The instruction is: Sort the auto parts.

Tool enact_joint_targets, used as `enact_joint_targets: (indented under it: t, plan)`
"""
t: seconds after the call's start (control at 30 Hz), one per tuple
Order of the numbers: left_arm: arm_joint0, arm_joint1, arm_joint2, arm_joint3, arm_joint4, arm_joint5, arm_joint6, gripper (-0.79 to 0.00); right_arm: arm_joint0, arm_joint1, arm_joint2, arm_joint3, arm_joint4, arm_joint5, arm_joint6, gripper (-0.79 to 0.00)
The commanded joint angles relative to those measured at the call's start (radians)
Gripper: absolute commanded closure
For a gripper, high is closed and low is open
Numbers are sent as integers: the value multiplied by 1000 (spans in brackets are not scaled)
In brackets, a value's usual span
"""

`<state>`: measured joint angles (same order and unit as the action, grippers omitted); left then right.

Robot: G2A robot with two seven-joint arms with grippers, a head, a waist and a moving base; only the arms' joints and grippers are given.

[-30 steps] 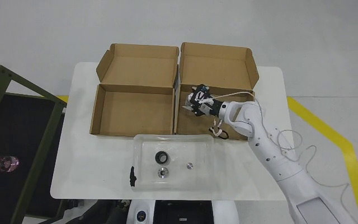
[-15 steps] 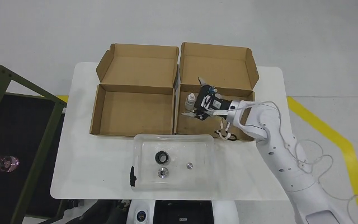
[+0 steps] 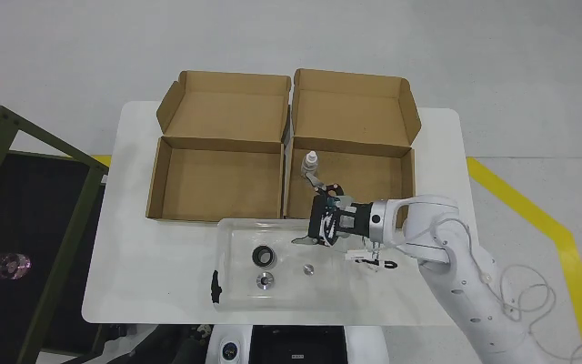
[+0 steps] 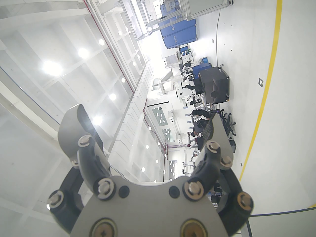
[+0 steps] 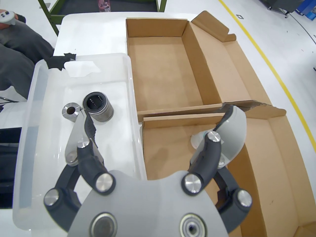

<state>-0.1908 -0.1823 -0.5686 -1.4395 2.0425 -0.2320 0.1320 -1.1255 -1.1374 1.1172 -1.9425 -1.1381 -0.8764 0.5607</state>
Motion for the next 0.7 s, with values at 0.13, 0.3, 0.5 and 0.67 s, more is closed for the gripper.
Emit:
enact_joint_targets:
  t: [0.13,0.3,0.5,0.67]
  plan:
    - [0,0,0,0,0,0,0,-785,-48,14,-10,-65,-26,-37,62,-785]
    - [0,0,0,0,0,0,0,-785,-74,22,-37,-90,-46,-66,104,-785]
    - [0,0,0,0,0,0,0,-785,-94,30,-68,-104,-76,-76,150,-785]
    - [0,0,0,0,0,0,0,-785,-106,37,-87,-108,-92,-88,186,-785]
